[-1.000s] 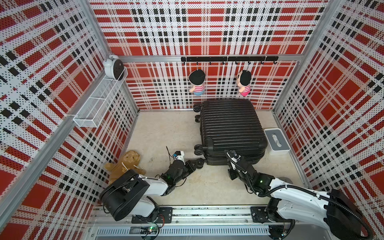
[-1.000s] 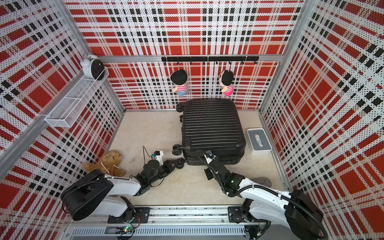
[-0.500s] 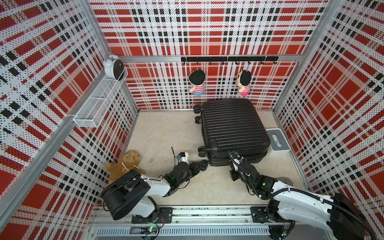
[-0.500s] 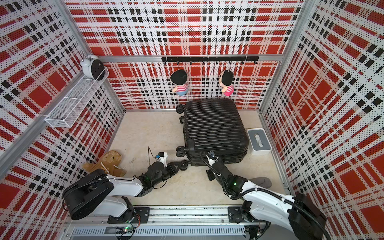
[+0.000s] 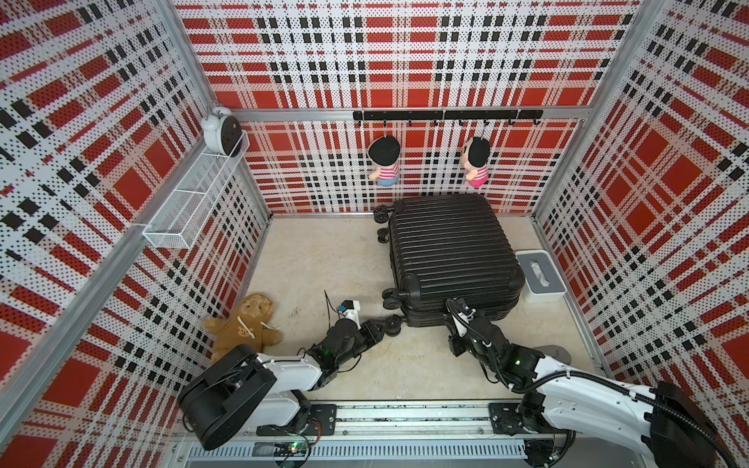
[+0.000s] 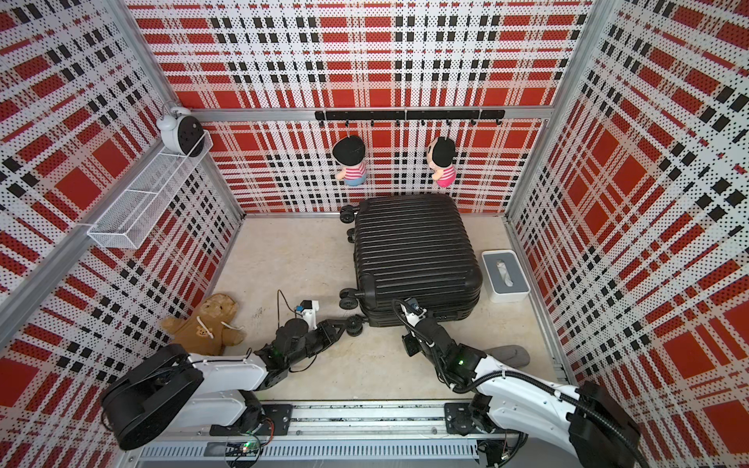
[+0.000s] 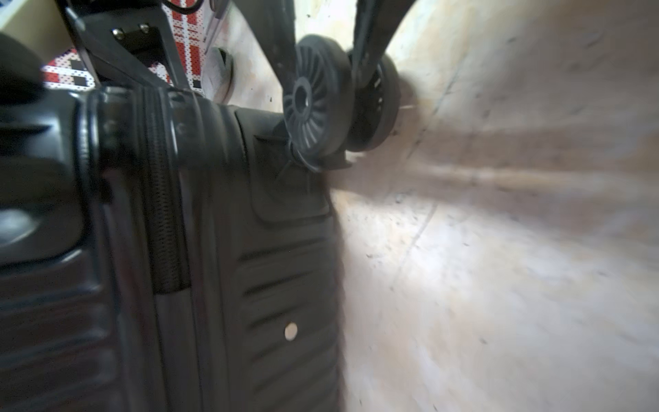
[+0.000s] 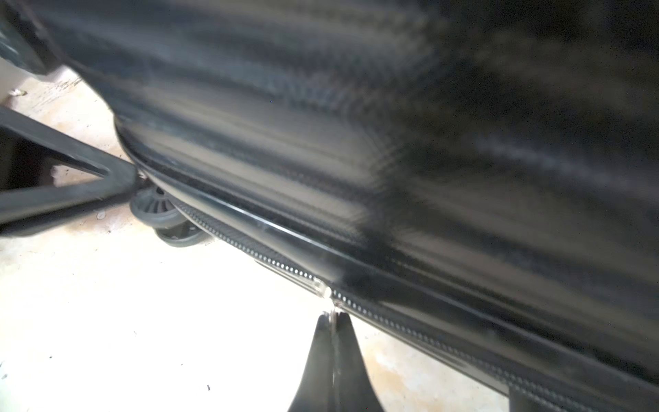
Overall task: Open the suitcase zippers
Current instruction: Unzip the zipper on the suitcase.
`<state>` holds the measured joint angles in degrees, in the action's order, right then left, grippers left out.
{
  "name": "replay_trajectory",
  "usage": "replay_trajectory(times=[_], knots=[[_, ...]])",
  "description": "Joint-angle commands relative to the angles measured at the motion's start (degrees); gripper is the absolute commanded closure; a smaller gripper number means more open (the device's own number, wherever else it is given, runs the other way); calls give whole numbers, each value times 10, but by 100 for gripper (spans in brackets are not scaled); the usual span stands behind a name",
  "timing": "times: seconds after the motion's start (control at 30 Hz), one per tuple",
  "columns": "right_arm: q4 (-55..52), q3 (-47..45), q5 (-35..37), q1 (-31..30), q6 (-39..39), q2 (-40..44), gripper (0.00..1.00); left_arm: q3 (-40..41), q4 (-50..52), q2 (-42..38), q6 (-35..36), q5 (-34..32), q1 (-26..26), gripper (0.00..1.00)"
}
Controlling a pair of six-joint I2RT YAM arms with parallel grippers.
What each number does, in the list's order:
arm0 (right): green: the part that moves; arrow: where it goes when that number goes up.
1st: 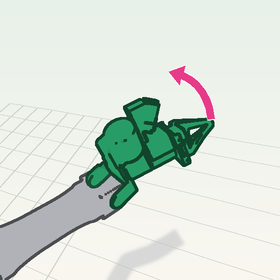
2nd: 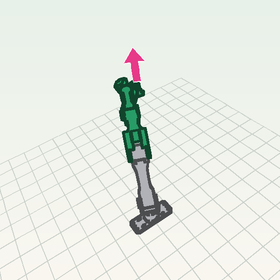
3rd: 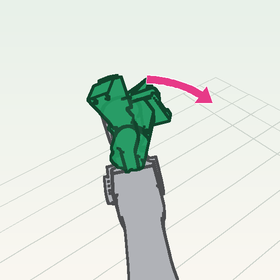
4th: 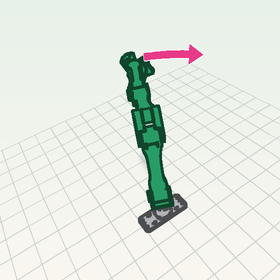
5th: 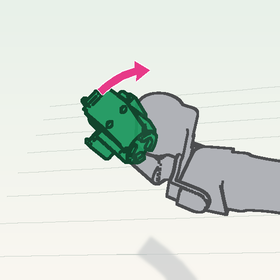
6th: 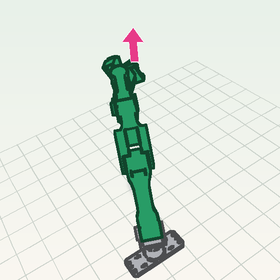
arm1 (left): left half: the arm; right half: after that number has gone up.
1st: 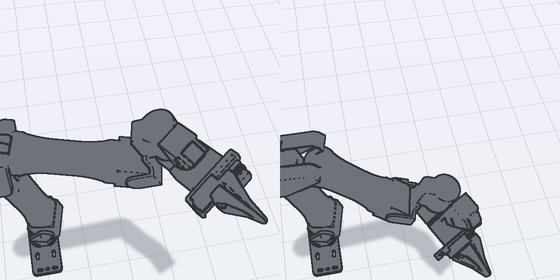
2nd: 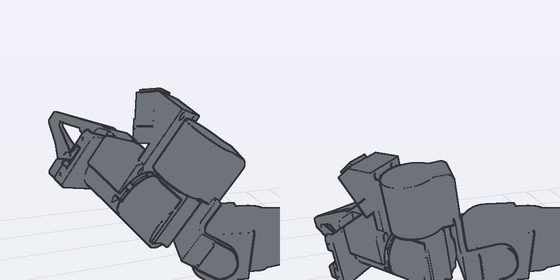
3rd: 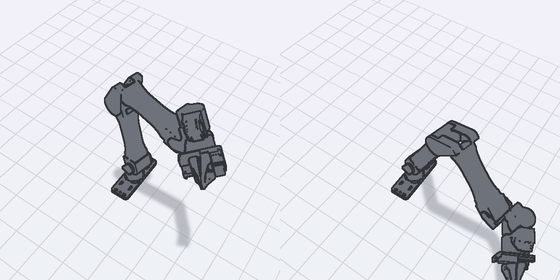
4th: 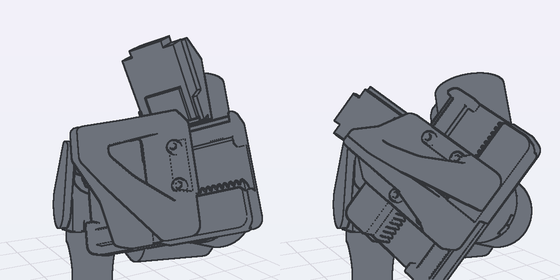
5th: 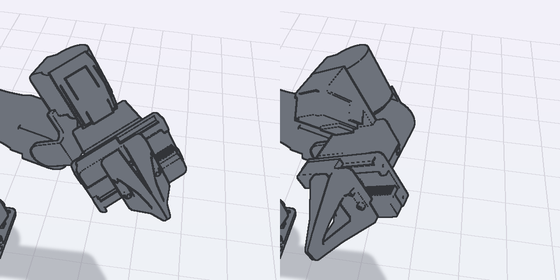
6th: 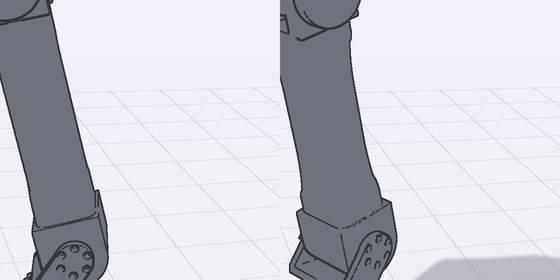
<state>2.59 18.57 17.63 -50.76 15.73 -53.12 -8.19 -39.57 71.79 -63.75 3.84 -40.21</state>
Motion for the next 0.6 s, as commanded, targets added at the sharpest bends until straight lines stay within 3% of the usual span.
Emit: replay_trajectory(times=[0.0,0.23,0.57], knots=[[17,3,3,4,1,6,100,3,50,-54,32,8,25,57],[19,5,1,5,-1,-4,100,-17,155,-163,57,17,63,40],[32,5,-4,7,-4,-9,100,-58,168,-259,38,46,85,21]])
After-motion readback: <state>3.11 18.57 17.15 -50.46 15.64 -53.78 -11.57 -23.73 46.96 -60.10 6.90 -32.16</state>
